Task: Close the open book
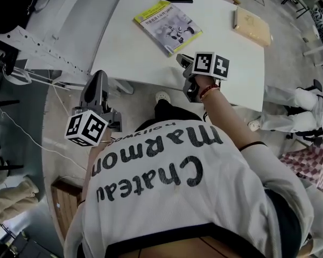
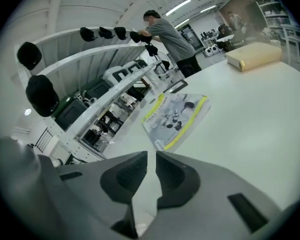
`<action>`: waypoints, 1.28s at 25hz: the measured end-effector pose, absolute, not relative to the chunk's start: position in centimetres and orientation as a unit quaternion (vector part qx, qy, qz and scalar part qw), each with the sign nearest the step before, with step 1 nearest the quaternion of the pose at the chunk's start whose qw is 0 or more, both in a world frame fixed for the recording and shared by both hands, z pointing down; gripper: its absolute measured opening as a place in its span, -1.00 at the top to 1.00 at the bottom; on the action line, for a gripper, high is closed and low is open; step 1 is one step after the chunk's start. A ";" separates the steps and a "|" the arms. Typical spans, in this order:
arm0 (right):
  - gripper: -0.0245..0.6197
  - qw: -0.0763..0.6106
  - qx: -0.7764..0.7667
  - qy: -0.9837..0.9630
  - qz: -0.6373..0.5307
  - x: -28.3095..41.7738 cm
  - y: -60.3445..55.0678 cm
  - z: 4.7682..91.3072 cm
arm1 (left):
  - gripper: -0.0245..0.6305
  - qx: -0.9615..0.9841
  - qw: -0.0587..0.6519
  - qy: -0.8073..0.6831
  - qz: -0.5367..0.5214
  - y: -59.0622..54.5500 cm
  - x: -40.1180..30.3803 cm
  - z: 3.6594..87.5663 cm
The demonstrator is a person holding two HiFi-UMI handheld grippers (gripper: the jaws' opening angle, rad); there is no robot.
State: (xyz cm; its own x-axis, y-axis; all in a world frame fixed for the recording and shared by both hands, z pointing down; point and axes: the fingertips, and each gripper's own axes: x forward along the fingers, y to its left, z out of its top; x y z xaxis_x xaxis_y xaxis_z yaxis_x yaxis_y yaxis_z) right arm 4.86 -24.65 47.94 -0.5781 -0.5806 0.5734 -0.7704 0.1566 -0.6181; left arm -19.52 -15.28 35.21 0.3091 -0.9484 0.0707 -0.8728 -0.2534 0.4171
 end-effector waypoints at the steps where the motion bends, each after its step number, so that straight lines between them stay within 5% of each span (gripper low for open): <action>1: 0.73 0.089 0.439 -0.766 0.462 4.5 -24.4 46.8 | 0.85 0.788 0.195 -0.576 -0.097 -15.2 -19.1 35.2; 14: 0.74 0.002 0.429 -0.867 0.252 8.1 -22.6 33.4 | 0.85 0.806 0.192 -0.552 -0.092 -13.5 -11.7 34.0; 32: 0.75 0.046 0.392 -0.889 0.233 16.2 -16.7 34.3 | 0.85 0.773 0.195 -0.595 -0.105 -6.7 -3.2 33.8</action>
State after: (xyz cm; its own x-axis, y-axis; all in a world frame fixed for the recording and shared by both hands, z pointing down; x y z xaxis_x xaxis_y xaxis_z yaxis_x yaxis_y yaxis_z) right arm 16.17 -16.68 34.26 -0.6890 -0.6749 0.2641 -0.7177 0.5846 -0.3784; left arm -3.21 -6.68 33.75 0.2703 -0.9603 0.0690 -0.8781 -0.2165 0.4267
